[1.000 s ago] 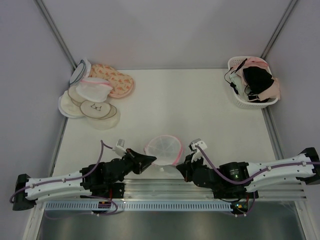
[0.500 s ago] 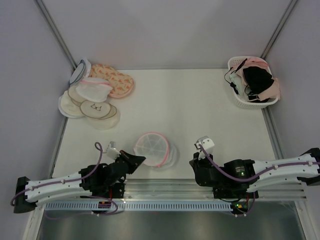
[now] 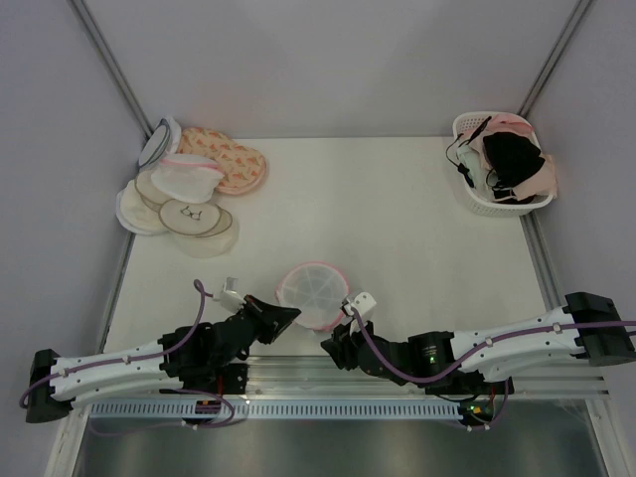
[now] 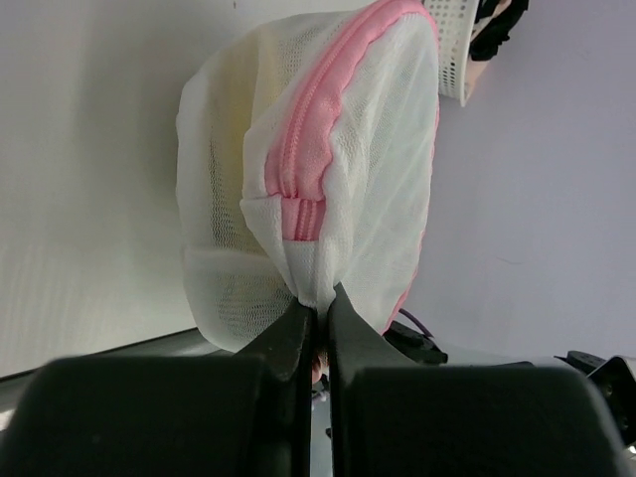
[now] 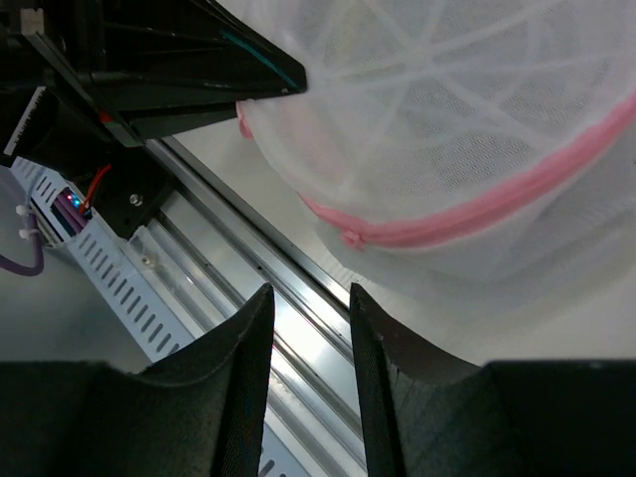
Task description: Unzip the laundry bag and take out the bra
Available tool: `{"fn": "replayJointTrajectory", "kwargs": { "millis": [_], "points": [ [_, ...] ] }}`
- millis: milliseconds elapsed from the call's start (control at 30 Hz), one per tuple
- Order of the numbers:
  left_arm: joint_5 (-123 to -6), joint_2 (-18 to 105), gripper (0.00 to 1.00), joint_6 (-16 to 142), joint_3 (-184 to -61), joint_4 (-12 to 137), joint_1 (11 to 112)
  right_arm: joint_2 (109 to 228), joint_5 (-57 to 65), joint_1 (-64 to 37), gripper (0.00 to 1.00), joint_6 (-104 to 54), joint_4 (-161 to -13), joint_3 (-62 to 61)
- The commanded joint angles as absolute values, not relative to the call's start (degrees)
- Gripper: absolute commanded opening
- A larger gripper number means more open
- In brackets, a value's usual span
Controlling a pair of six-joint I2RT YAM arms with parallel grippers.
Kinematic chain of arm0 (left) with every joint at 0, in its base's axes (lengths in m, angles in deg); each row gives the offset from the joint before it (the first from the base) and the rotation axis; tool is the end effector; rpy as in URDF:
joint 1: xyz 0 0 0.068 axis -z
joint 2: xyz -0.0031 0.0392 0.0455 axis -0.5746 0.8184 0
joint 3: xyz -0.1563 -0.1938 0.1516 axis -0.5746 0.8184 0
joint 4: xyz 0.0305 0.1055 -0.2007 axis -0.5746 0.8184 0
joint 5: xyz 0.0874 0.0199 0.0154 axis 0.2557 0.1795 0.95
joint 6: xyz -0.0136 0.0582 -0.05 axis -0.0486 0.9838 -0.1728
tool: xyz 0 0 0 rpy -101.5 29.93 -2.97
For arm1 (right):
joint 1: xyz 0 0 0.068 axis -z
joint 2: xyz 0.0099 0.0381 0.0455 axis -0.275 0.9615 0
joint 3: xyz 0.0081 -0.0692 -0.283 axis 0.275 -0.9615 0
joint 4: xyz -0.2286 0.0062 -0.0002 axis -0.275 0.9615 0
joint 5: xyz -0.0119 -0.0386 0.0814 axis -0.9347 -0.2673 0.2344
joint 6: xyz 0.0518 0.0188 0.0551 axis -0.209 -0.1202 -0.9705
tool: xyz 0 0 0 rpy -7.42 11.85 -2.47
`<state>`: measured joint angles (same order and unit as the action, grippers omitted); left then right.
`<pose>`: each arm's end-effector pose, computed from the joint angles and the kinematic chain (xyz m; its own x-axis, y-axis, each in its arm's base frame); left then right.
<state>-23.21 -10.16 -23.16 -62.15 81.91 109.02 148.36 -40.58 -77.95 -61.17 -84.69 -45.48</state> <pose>0.0598 -0.0761 0.1806 -0.6455 -0.7527 -0.1291 -0.2215 0.3463 -0.9116 0.0265 0.2020 0.2398 -0.5396 -0.0833 -0.8378 -0.6303 0.6997 0.3364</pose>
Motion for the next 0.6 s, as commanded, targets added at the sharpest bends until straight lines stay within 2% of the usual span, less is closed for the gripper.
{"fn": "replayJointTrajectory", "kwargs": {
  "millis": [0, 200, 333, 567],
  "points": [
    [-26.3, -8.0, 0.02, -24.4, -62.2, 73.3, 109.0, 150.8, -41.7, -78.1, 0.42, -60.1, -96.3, -45.9],
    [-28.6, -4.3, 0.02, -23.9, -62.7, 68.8, 109.0, 152.9, -47.5, -78.1, 0.41, -61.6, -95.6, -45.1],
    [-29.0, -4.2, 0.02, -23.6, -62.6, 68.5, 109.0, 154.0, -51.6, -78.1, 0.43, -63.1, -89.2, -42.6],
    [-27.4, -7.6, 0.02, -23.3, -61.7, 69.3, 108.9, 153.0, -46.0, -78.7, 0.52, -64.8, -84.5, -41.6]
  ]
}}
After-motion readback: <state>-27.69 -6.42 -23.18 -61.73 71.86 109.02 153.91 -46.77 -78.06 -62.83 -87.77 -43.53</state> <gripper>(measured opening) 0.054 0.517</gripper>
